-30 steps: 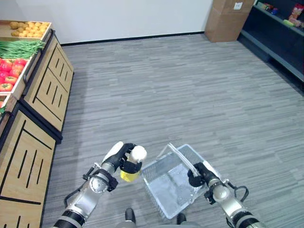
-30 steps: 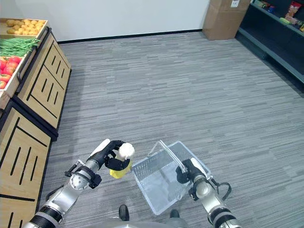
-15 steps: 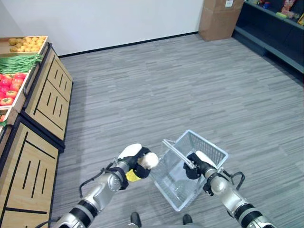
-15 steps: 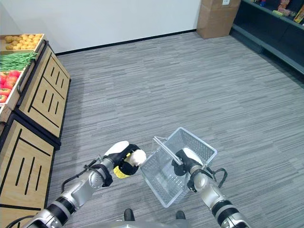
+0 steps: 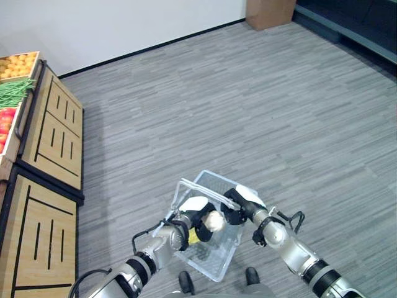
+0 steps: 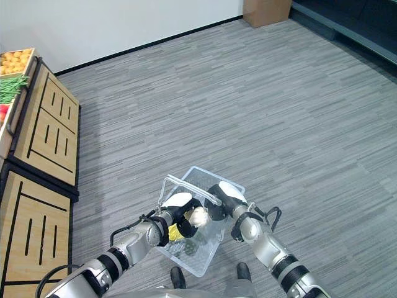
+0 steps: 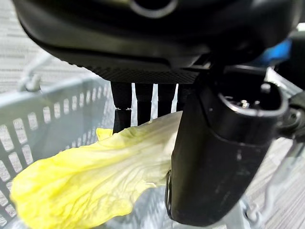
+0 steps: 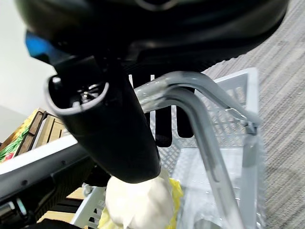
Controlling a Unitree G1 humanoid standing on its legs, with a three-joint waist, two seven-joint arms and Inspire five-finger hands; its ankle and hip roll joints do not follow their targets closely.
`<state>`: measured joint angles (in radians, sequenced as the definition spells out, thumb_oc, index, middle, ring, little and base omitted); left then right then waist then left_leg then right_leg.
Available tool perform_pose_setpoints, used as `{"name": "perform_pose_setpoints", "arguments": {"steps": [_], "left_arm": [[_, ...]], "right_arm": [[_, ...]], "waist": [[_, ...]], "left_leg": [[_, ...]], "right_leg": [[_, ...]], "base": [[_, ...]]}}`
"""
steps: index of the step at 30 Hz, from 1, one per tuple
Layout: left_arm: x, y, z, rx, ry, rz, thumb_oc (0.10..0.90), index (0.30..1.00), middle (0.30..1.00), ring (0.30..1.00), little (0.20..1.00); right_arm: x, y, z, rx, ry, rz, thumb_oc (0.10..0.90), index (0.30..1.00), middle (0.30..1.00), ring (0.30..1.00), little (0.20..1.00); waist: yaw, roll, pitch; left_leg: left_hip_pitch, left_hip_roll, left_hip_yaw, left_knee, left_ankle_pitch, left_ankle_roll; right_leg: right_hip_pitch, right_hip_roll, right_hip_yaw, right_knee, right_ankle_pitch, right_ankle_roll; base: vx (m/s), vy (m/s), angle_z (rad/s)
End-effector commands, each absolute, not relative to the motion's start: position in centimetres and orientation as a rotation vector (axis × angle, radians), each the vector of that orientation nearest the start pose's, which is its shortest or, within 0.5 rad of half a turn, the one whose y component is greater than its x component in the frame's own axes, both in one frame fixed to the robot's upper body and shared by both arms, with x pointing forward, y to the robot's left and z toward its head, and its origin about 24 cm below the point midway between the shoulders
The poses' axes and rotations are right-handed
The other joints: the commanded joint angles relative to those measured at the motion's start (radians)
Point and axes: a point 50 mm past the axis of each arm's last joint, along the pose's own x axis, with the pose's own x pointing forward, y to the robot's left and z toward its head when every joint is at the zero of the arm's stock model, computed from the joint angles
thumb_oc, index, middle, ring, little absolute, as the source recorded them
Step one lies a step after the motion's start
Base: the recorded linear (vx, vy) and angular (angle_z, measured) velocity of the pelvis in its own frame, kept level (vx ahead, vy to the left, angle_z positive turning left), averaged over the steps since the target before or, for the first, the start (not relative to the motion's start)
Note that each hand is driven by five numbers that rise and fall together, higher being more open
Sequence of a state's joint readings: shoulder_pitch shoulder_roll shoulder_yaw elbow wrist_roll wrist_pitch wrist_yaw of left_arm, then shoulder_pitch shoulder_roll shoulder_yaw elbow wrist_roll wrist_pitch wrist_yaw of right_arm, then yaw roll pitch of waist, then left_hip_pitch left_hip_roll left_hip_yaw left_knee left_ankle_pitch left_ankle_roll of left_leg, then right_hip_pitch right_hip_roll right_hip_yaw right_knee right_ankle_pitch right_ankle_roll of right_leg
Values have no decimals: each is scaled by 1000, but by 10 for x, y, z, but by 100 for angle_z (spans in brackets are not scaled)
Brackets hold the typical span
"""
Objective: Get the vegetables into the basket
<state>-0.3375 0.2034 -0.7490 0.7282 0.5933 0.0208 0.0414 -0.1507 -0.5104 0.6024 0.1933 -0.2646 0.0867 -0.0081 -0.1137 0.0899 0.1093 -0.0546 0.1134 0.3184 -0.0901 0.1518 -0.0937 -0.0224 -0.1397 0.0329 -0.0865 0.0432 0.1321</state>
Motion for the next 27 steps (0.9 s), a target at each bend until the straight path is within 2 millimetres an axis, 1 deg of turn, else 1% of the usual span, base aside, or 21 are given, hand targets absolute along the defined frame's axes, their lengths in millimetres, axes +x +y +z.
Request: {"name": "perform_pose_setpoints", "arguments": {"steps": [1, 2, 3, 7, 9, 11, 12, 13, 16, 17, 18, 19, 21, 23, 25, 26, 27], "left_arm": [[288, 66, -34, 1263, 63, -677, 400, 300, 300, 300, 300], [288, 66, -36, 1274, 68, -677, 400, 300, 300, 300, 300], [286, 67, -37, 1273, 76, -687, 900, 1000, 1000, 1000, 1000], [287, 70, -35, 1261, 72, -680, 900, 1000, 1000, 1000, 1000], [289, 68, -23, 1234, 16, -681, 900, 1000, 1000, 1000, 1000], [293, 67, -4, 1190, -53, -678, 900, 1000, 1000, 1000, 1000], [293, 67, 3, 1168, -78, -682, 900, 1000, 1000, 1000, 1000], [294, 67, 15, 1134, -120, -680, 900, 1000, 1000, 1000, 1000], [294, 70, 32, 1098, -174, -680, 900, 1000, 1000, 1000, 1000], [294, 73, 41, 1074, -203, -675, 900, 1000, 1000, 1000, 1000], [294, 75, 46, 1071, -214, -674, 900, 1000, 1000, 1000, 1000], [294, 77, 54, 1059, -239, -684, 900, 1000, 1000, 1000, 1000], [291, 86, 65, 1038, -256, -701, 900, 1000, 1000, 1000, 1000], [287, 99, 74, 1006, -265, -708, 900, 1000, 1000, 1000, 1000], [282, 110, 81, 1001, -260, -735, 900, 1000, 1000, 1000, 1000], [282, 111, 81, 1001, -259, -735, 900, 1000, 1000, 1000, 1000], [279, 122, 85, 987, -242, -740, 900, 1000, 1000, 1000, 1000]], "right_arm": [[281, -93, 102, -683, -370, 485, 400, 300, 300, 300, 300], [280, -93, 107, -681, -393, 484, 400, 300, 300, 300, 300], [279, -93, 114, -679, -425, 477, 400, 300, 300, 300, 300], [280, -96, 116, -694, -432, 460, 400, 300, 300, 300, 300], [280, -100, 115, -707, -421, 445, 400, 300, 300, 300, 300], [281, -107, 110, -727, -390, 424, 400, 300, 300, 300, 300], [282, -110, 106, -736, -365, 413, 400, 300, 300, 300, 300], [283, -116, 99, -755, -323, 398, 400, 300, 300, 300, 300], [285, -124, 84, -797, -250, 381, 400, 300, 300, 300, 300], [285, -131, 72, -814, -194, 369, 400, 300, 300, 300, 300], [286, -136, 65, -836, -155, 361, 400, 300, 300, 300, 300], [288, -143, 57, -876, -114, 347, 400, 300, 300, 300, 300], [288, -156, 45, -912, -45, 321, 400, 300, 300, 300, 300], [285, -175, 29, -933, 48, 289, 400, 300, 300, 300, 300], [283, -189, 20, -941, 110, 266, 400, 300, 300, 300, 300], [283, -189, 20, -940, 110, 267, 400, 300, 300, 300, 300], [279, -208, 12, -965, 166, 220, 400, 300, 300, 300, 300]], "waist": [[11, -30, 29], [11, -32, 29], [11, -37, 28], [18, -41, 23], [25, -41, 22], [33, -38, 21], [36, -38, 20], [42, -33, 17], [47, -31, 11], [49, -32, 7], [51, -33, 4], [52, -33, 0], [56, -34, -9], [66, -33, -18], [69, -38, -29], [68, -39, -28], [78, -42, -37]], "left_leg": [[74, 34, 32, 3, -53, -42], [75, 37, 35, 3, -54, -42], [78, 39, 40, 3, -55, -42], [86, 42, 43, 3, -57, -43], [90, 42, 39, 3, -59, -42], [94, 40, 32, 3, -60, -41], [96, 39, 28, 3, -62, -41], [99, 37, 25, 3, -64, -40], [104, 34, 17, 3, -67, -38], [109, 33, 11, 3, -70, -37], [111, 32, 8, 3, -72, -36], [115, 31, 5, 3, -74, -35], [122, 29, 1, 3, -78, -34], [129, 28, -5, 3, -82, -33], [137, 26, -13, 3, -86, -33], [137, 25, -13, 3, -86, -33], [143, 23, -21, 3, -88, -32]], "right_leg": [[-10, -36, -20, 5, 65, 72], [-12, -33, -17, 5, 66, 71], [-12, -31, -13, 5, 67, 71], [-5, -29, -13, 5, 65, 71], [2, -29, -17, 5, 62, 70], [9, -31, -23, 5, 59, 70], [14, -32, -27, 4, 58, 71], [20, -35, -32, 5, 57, 72], [30, -37, -42, 5, 54, 73], [38, -40, -46, 5, 53, 73], [42, -41, -48, 5, 52, 74], [48, -42, -50, 5, 51, 74], [56, -44, -55, 5, 51, 76], [65, -46, -60, 6, 49, 75], [75, -47, -66, 6, 46, 75], [76, -47, -66, 6, 46, 75], [87, -48, -72, 8, 43, 74]], "base": [[-12, -33, -7], [-12, -29, -12], [-3, -30, -13], [9, -15, -8], [0, 0, 0], [0, 0, 0], [0, 0, 0], [8, 12, 5], [9, 20, 10], [16, 18, 10], [12, 18, 10], [9, 10, 9], [8, 16, 7], [19, 17, 5], [23, 12, 9], [20, 12, 11], [20, 8, 9]]}}
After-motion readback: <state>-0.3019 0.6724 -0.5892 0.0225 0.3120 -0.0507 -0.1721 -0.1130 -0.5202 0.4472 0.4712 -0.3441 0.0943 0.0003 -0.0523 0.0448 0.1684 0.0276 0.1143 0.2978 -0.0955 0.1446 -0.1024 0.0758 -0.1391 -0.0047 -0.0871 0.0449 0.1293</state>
